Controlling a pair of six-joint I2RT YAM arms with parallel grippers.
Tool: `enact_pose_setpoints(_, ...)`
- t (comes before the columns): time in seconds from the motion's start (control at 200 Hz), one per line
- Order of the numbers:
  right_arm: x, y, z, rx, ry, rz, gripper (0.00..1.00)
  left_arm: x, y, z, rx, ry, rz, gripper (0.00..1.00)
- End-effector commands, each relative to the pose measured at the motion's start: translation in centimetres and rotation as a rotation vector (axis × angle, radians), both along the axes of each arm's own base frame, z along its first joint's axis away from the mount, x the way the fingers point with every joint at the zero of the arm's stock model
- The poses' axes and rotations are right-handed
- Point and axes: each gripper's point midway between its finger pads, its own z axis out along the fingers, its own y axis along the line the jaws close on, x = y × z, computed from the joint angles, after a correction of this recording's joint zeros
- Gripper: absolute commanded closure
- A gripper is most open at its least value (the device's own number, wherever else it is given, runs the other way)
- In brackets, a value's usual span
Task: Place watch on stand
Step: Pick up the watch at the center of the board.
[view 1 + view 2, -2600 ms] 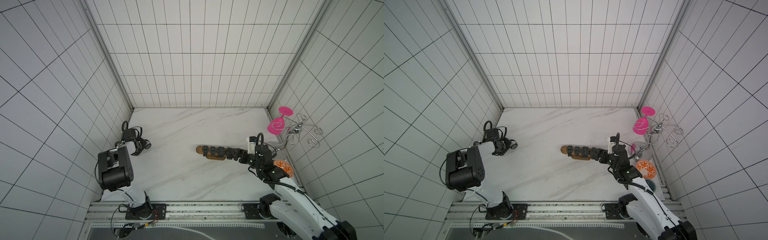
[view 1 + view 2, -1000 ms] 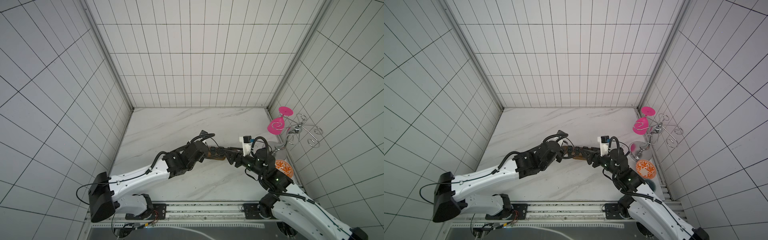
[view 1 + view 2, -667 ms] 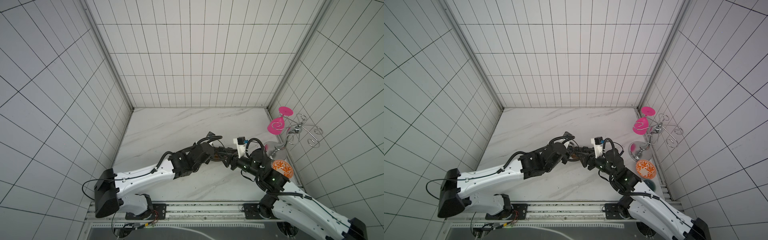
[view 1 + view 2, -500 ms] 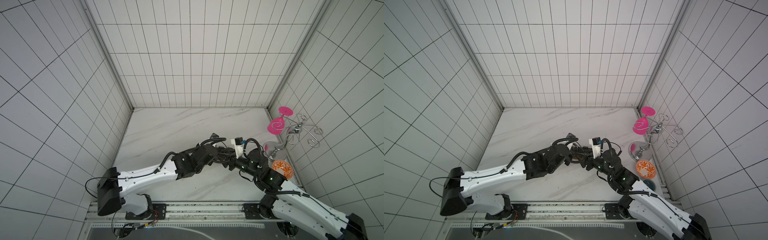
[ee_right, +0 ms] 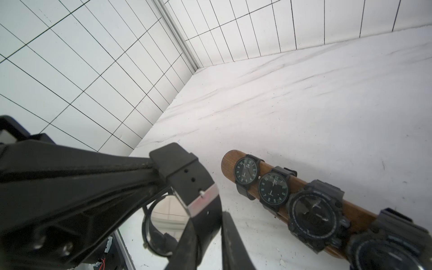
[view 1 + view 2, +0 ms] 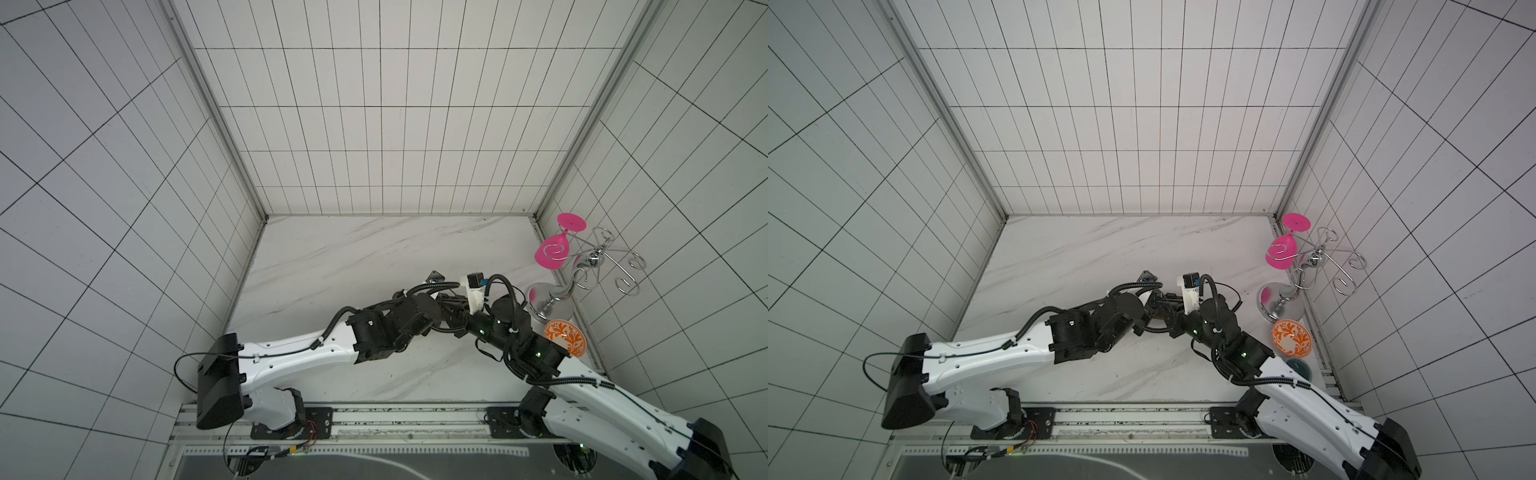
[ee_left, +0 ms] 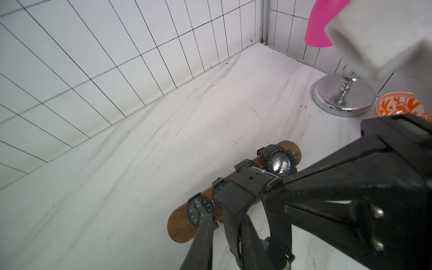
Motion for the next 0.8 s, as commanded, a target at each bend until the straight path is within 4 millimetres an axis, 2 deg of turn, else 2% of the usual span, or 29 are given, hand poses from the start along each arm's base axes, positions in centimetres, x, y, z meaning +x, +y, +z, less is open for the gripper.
enact_pose_setpoints(0.0, 0.5, 0.3, 4.9, 0.06, -0.07, -0.016, 0.9, 0.1, -0.4, 1.6, -0.025, -0.032, 0.002, 1.0)
enact_pose_setpoints(0.11, 0.6, 0.4, 4.8, 0.055, -0.066, -0.016, 1.0, 0.0, -0.4, 1.7, -0.028, -0.033, 0.0, 1.0)
enact_pose_setpoints(0.255, 0.8, -0.1, 4.9, 0.059, -0.058, -0.048, 1.0, -0.2, -0.4, 1.8, -0.044, -0.027, -0.007, 1.0)
enact_pose_setpoints(0.475, 0.9, -1.2, 5.5, 0.08, -0.063, -0.101, 1.0, -0.8, 0.0, 2.4, -0.153, -0.037, -0.016, 0.73)
enact_pose_setpoints(0.55, 0.9, -1.4, 5.7, 0.085, -0.063, -0.112, 1.0, -1.1, 0.3, 3.0, -0.222, -0.056, -0.031, 0.57)
enact_pose_setpoints(0.63, 1.0, -1.6, 5.8, 0.089, -0.056, -0.127, 1.0, -1.7, 0.6, 3.5, -0.288, -0.07, -0.056, 0.45)
enact_pose_setpoints(0.75, 1.1, -1.8, 6.0, 0.1, -0.051, -0.141, 1.0, -1.8, 2.4, 4.3, -0.388, -0.101, -0.017, 0.25)
enact_pose_setpoints(0.795, 1.1, -1.8, 6.1, 0.101, -0.049, -0.141, 1.0, -1.9, 3.0, 4.7, -0.42, -0.123, -0.009, 0.2)
